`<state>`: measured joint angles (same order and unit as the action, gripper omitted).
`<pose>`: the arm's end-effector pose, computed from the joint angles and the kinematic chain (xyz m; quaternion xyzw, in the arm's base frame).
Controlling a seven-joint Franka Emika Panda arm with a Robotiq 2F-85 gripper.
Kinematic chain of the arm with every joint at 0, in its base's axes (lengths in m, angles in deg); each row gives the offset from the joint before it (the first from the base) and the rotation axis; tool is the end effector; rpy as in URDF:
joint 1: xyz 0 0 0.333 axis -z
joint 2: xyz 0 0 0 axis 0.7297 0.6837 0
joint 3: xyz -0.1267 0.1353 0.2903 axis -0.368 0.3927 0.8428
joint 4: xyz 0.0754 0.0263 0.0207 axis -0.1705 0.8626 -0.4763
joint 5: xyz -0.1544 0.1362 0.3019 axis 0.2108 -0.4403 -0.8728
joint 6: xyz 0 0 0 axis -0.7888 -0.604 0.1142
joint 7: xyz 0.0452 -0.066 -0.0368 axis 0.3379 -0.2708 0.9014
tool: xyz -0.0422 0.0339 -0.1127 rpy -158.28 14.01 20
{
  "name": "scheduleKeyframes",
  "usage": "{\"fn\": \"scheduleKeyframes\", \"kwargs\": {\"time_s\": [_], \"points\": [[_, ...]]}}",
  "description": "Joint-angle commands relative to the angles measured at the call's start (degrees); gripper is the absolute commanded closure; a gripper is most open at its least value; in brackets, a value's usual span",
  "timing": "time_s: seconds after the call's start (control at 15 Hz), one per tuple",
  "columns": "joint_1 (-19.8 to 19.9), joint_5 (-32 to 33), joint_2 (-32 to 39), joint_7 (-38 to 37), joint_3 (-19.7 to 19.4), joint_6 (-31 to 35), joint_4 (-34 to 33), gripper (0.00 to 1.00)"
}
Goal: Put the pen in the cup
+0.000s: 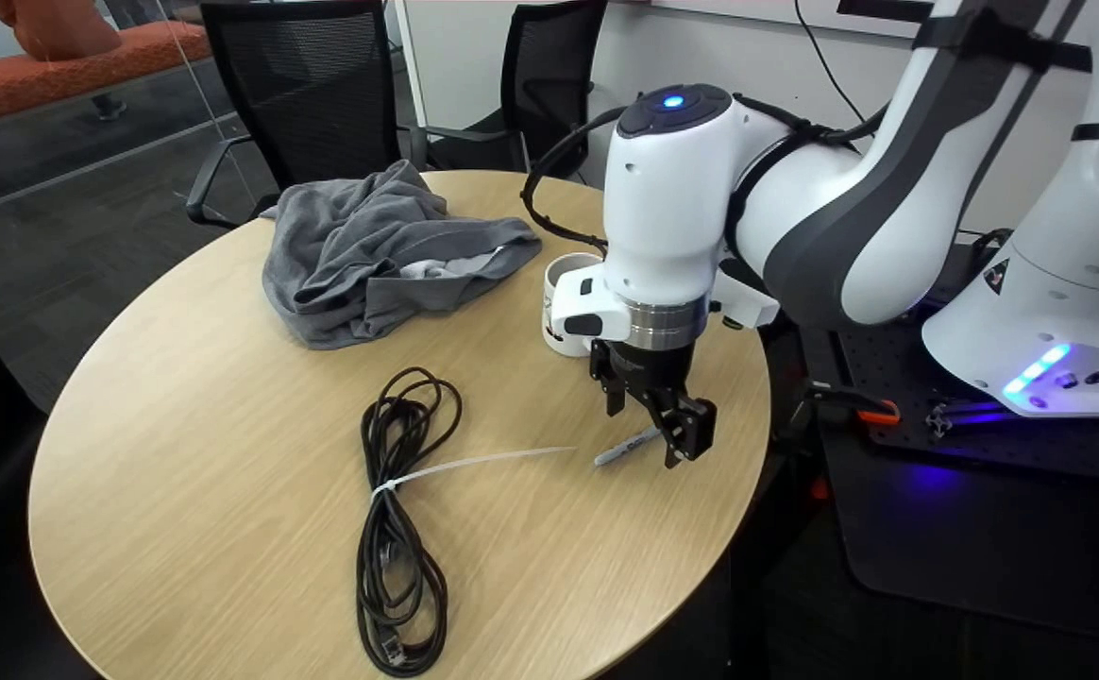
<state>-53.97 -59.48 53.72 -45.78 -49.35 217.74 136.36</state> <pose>0.4141 0.1621 0.1713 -0.9093 -0.4145 0.0165 0.0318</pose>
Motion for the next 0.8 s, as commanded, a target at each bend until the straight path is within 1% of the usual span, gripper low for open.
{"fn": "scheduleKeyframes", "kwargs": {"time_s": [0.0, 0.13, 0.27, 0.53, 0.6, 0.67, 0.73], "points": [[1.64, 1.65, 1.86, -0.17, 1.46, 0.90, -1.32, 0.36], [1.86, 1.63, 2.42, -0.09, 1.70, 1.15, -1.50, 0.53], [2.11, 1.58, 2.69, -0.09, 1.92, 1.27, -1.55, 0.67], [2.70, 1.55, 2.96, -0.11, 2.28, 1.07, -1.90, 0.97], [2.87, 1.29, 2.76, -0.32, 2.49, 0.64, -1.94, 1.00], [3.20, 1.01, 2.51, -0.33, 2.76, 0.32, -1.96, 1.00], [3.97, 0.09, 2.00, -0.25, 3.54, -0.97, -2.14, 0.97]]}}
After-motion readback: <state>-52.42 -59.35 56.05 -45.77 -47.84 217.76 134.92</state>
